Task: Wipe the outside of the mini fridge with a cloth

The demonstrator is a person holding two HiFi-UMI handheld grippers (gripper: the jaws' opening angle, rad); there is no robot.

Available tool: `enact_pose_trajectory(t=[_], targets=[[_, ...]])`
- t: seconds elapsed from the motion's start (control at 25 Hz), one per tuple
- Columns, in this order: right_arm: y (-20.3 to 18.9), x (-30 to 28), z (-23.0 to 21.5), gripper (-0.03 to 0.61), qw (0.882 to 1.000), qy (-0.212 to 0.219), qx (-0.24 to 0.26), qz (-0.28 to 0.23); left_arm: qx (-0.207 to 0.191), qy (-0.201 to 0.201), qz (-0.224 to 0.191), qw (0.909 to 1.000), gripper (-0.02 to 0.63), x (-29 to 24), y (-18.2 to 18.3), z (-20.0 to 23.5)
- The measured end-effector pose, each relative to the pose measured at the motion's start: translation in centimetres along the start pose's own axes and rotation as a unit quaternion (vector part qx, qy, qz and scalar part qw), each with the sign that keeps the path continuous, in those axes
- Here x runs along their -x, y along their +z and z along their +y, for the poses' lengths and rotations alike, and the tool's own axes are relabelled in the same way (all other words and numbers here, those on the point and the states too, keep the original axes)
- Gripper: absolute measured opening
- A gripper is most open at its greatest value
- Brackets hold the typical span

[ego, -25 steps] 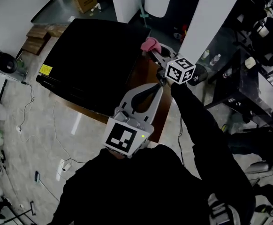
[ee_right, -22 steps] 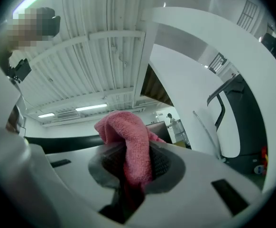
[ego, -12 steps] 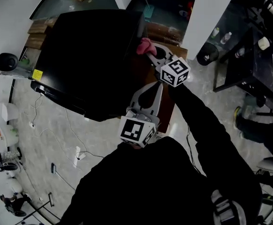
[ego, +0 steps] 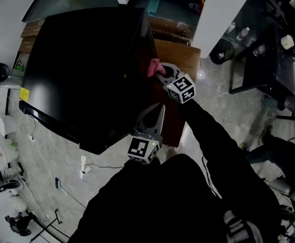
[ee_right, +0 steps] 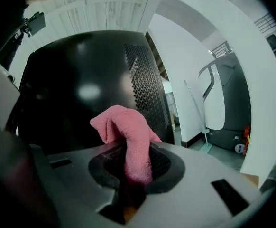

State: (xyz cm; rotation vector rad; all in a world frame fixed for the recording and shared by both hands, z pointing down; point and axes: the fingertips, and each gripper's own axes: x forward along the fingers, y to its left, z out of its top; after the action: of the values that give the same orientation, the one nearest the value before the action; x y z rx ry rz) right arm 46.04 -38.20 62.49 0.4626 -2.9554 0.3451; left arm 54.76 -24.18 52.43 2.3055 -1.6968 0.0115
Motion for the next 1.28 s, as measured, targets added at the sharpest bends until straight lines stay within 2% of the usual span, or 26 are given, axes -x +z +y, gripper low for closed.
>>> enact_pose_trajectory(t=[0.2, 0.48, 0.64, 0.76, 0.84, 1.0, 1.16, 1.28], targets=[[-5.9, -1.5, -1.6, 0.074, 0.998, -0.015, 0.001, 0.053, 0.014, 0.013, 0.019, 0.9996, 0.006, -0.1, -3.4, 1.4], [-10.3, -2.3, -2.3, 0.074, 0.991, -0.014, 0.030, 0.131, 0.026, 0.023, 0.032, 0.9989, 0.006, 0.6, -5.1, 1.5], [-12.0, -2.3, -2.9, 0.075, 0.980, -0.009, 0.064, 0.187, 0.027, 0.031, 0.037, 0.9985, 0.006, 1.4, -5.7, 0.4], [-13.0, -1.8, -3.1, 0.075, 0.971, -0.013, 0.046, 0.233, 0.038, 0.030, 0.044, 0.9979, 0.006, 2.6, -5.3, -0.9], [-11.7, -1.0, -2.6, 0.075, 0.971, -0.020, 0.034, 0.234, 0.043, 0.029, 0.040, 0.9979, 0.006, 3.7, -4.2, -1.4], [-5.6, 2.5, 1.1, 0.075, 0.981, -0.016, 0.058, 0.182, 0.031, 0.026, 0.029, 0.9988, 0.006, 6.4, -0.7, -2.7], [3.6, 7.3, 6.8, 0.077, 0.989, -0.010, 0.077, 0.127, -0.023, 0.020, 0.017, 0.9994, 0.006, 9.1, 4.0, -4.4], [11.0, 10.3, 12.7, 0.077, 0.993, 0.013, 0.092, 0.073, -0.023, 0.009, -0.015, 0.9996, 0.006, 12.0, 7.7, -5.4]])
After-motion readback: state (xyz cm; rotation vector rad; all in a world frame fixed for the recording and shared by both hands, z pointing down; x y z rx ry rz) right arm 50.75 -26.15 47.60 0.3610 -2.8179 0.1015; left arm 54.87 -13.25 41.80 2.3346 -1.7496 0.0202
